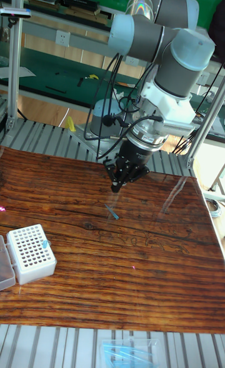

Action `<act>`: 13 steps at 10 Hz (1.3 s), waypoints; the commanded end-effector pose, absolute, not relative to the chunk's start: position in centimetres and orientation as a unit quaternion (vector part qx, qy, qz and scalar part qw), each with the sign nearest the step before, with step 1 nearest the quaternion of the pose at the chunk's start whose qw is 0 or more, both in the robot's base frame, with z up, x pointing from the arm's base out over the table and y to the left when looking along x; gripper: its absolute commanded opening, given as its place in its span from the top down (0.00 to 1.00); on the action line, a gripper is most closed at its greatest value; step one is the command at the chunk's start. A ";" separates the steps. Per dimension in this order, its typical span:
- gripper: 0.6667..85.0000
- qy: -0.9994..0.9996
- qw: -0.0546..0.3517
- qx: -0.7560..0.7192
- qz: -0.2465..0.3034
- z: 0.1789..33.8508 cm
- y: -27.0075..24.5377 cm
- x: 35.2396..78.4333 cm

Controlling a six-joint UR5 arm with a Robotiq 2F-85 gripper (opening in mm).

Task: Insert a medium pipette tip into the holder for medium pipette tips

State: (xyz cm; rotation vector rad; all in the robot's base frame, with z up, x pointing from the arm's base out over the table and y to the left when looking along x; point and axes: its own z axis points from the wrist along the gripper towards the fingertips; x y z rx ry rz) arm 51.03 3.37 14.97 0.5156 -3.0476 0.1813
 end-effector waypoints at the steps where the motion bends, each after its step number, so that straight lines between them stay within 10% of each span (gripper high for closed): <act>1: 1.00 -0.982 0.008 0.180 0.060 15.2 3.5 52.2; 13: 1.00 -0.978 0.025 0.202 0.054 8.4 7.3 45.0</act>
